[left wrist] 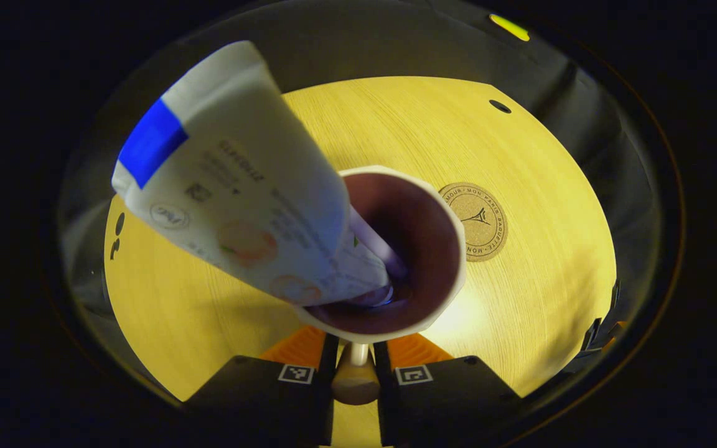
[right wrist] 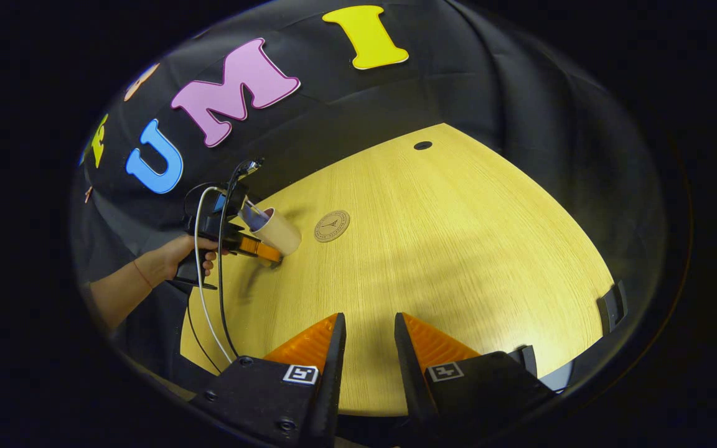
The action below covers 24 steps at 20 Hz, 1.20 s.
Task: Put the toothbrush and toothpaste on the desktop into the cup, then pick up the cup and place it on the coaster on the desktop.
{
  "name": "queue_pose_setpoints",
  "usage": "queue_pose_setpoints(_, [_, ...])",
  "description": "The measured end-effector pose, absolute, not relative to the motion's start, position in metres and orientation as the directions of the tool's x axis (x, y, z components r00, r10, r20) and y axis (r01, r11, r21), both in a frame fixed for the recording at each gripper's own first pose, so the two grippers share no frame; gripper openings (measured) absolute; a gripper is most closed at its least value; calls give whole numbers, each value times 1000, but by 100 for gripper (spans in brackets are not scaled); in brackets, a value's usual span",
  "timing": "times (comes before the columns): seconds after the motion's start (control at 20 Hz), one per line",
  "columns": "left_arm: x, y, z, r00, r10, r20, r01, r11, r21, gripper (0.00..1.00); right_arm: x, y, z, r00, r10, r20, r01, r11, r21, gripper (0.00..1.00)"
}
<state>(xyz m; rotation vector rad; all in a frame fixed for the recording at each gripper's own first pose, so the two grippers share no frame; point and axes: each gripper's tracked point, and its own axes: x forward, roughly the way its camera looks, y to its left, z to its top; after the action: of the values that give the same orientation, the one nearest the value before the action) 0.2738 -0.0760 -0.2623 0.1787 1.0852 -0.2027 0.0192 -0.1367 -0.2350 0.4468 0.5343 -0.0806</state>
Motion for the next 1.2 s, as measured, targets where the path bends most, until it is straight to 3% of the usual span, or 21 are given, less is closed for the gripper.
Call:
queue_pose_setpoints(0.05, [274, -76, -262, 460, -81, -884, 249, 968, 42, 28, 19, -137, -235, 861, 39, -508, 189, 901, 391, 48])
queue_pose_setpoints(0.15, [273, -76, -261, 467, -89, -880, 241, 970, 30, 35, 18, -139, -235, 862, 37, -506, 192, 900, 391, 48])
queue_pose_setpoints(0.25, [272, -77, -259, 479, -105, -872, 236, 972, 13, 30, 18, -140, -234, 862, 35, -506, 195, 899, 393, 48])
queue_pose_setpoints(0.35, [274, -77, -254, 505, -101, -857, 239, 971, 26, 34, 17, -140, -235, 860, 35, -509, 197, 897, 395, 48])
queue_pose_setpoints(0.5, [277, -83, -240, 534, -102, -839, 270, 961, 55, 25, 17, -140, -236, 860, 36, -508, 196, 897, 396, 48])
queue_pose_setpoints(0.6, [277, -95, -236, 538, -107, -836, 310, 948, 77, 34, 16, -142, -235, 862, 36, -506, 197, 896, 398, 48])
queue_pose_setpoints(0.65, [277, -105, -235, 536, -116, -836, 328, 941, 80, 30, 15, -143, -235, 862, 34, -506, 199, 895, 399, 48])
queue_pose_setpoints(0.7, [278, -114, -235, 534, -126, -836, 345, 935, 80, 34, 14, -144, -234, 863, 32, -504, 201, 893, 401, 48])
queue_pose_setpoints(0.8, [278, -133, -236, 526, -141, -839, 371, 926, 77, 30, 9, -150, -236, 864, 26, -502, 209, 890, 405, 48])
queue_pose_setpoints(0.85, [279, -143, -236, 523, -149, -839, 385, 920, 77, 34, 6, -154, -237, 864, 22, -503, 214, 889, 406, 48])
queue_pose_setpoints(1.0, [285, -167, -235, 519, -156, -841, 418, 904, 91, 30, 2, -163, -237, 864, 9, -504, 228, 885, 407, 48])
queue_pose_setpoints(1.05, [288, -174, -235, 519, -151, -841, 425, 900, 101, 34, 0, -166, -236, 864, 4, -503, 233, 882, 409, 48])
queue_pose_setpoints(1.1, [289, -178, -235, 518, -146, -843, 429, 897, 108, 30, -2, -170, -237, 864, -2, -503, 240, 881, 408, 48])
queue_pose_setpoints(1.2, [294, -187, -236, 516, -149, -843, 435, 894, 108, 34, -7, -180, -238, 863, -18, -505, 256, 877, 407, 48])
